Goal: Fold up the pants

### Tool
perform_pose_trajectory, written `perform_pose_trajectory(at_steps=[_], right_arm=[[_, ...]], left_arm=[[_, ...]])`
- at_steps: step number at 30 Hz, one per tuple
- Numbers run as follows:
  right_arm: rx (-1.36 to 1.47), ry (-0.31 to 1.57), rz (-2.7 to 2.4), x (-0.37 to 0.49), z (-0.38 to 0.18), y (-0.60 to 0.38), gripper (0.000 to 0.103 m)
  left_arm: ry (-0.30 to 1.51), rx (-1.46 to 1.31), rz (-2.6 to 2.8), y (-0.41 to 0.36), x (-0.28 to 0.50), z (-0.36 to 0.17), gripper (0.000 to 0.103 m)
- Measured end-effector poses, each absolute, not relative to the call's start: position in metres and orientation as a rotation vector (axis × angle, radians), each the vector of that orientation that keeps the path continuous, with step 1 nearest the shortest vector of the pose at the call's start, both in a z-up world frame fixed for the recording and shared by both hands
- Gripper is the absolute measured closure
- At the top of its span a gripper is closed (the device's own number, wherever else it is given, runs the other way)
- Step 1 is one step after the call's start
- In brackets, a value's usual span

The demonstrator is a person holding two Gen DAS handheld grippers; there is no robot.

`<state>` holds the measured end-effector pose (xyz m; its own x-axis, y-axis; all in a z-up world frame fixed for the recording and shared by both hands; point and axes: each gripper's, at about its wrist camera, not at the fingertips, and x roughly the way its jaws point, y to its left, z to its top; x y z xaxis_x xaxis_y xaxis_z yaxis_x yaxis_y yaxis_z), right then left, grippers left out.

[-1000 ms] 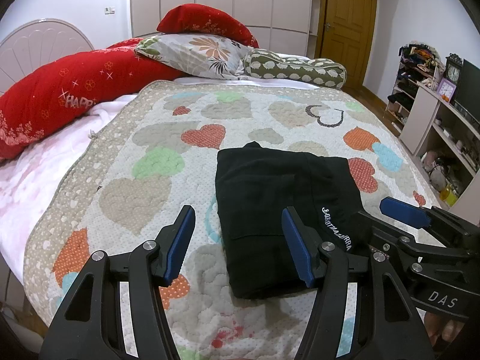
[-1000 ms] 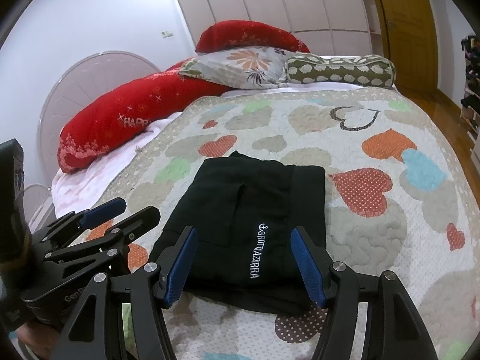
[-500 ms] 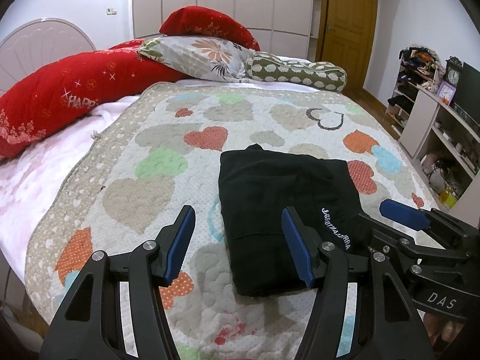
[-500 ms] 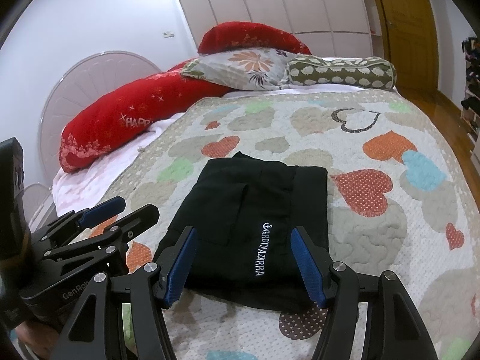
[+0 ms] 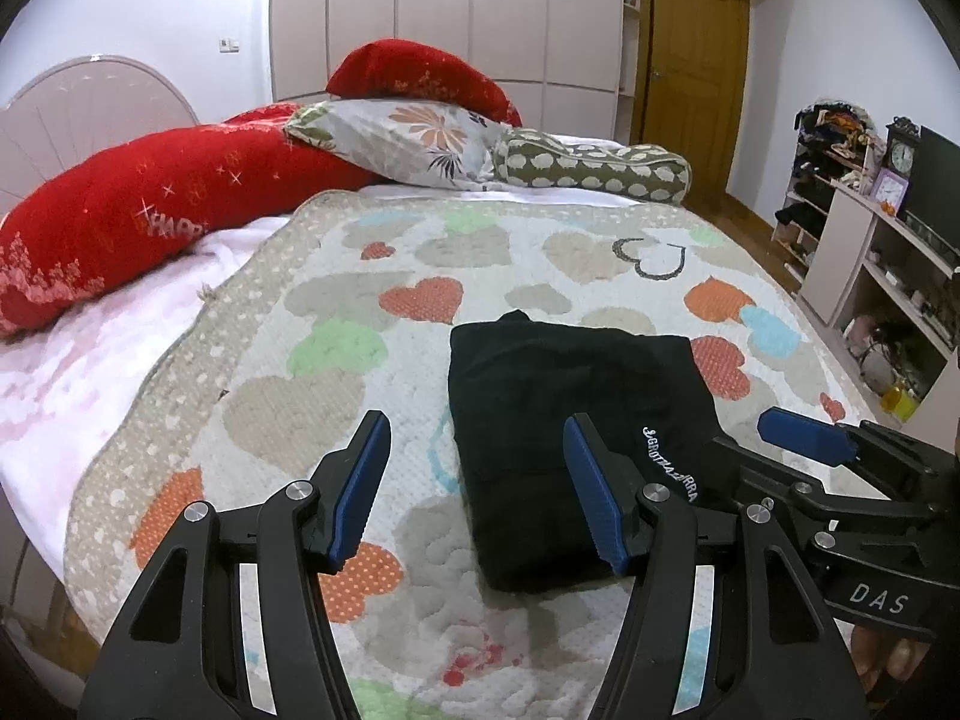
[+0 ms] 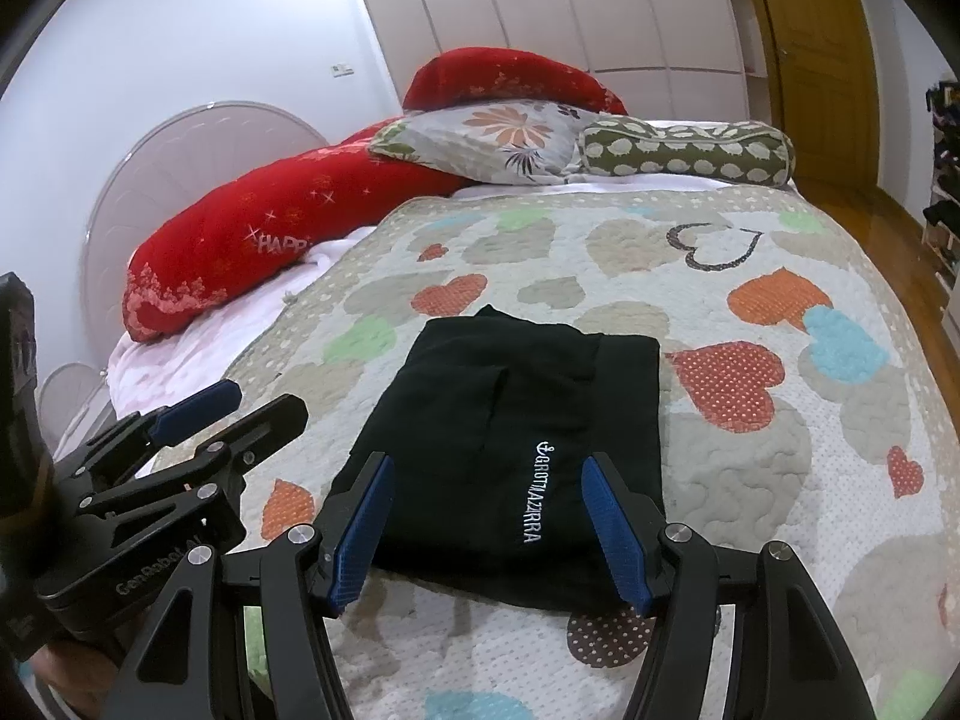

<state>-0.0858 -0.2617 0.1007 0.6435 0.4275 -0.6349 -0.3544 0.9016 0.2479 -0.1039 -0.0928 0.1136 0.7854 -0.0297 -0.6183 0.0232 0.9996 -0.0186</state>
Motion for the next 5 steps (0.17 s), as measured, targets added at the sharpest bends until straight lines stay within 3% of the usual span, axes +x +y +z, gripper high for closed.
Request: perform_pose_trajectory(at_steps=[5], right_arm=[[0.101,0.745,0.444,-0.0872,0.1028,-0.2601,0.040]], left_arm=[[0.693,-0.038,-0.021,-0.0824,-0.1009,0.1141,0.043]])
